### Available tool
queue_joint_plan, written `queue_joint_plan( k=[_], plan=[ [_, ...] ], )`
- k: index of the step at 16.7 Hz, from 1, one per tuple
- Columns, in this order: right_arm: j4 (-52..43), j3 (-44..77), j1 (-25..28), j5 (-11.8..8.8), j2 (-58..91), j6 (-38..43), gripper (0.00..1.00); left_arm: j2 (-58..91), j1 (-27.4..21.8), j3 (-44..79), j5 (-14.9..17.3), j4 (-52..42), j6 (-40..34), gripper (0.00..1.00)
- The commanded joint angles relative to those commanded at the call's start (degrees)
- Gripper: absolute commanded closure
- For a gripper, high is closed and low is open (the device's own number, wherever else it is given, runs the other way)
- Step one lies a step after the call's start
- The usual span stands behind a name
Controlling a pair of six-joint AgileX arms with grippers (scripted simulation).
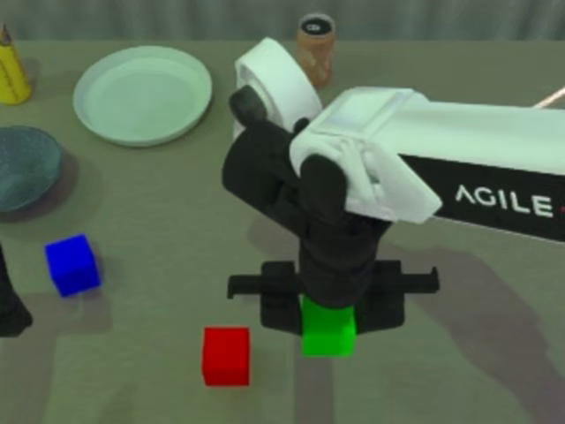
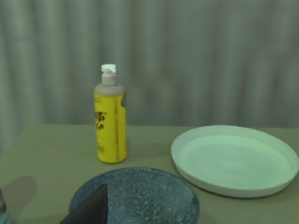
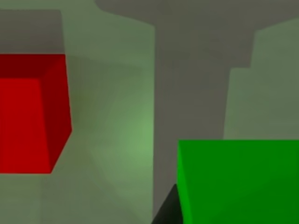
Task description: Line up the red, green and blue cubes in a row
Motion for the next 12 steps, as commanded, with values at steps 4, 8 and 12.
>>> queue_joint_plan(
  k=[4,8,12],
  plan=[
    [7.80,-4.76,0.05,0.04,2.52,0.26,1.00,0.00,0.00,0.00,0.00,0.00,0.00,0.00],
    [13.42,-8.46,0.48,0.08,4.75,0.23,1.00,0.00,0.00,0.00,0.00,0.00,0.00,0.00],
    [13.46,-8.49,0.49,0.08,4.78,0.23,0.92,0.00,0.00,0.00,0.00,0.00,0.00,0.00]
  ],
)
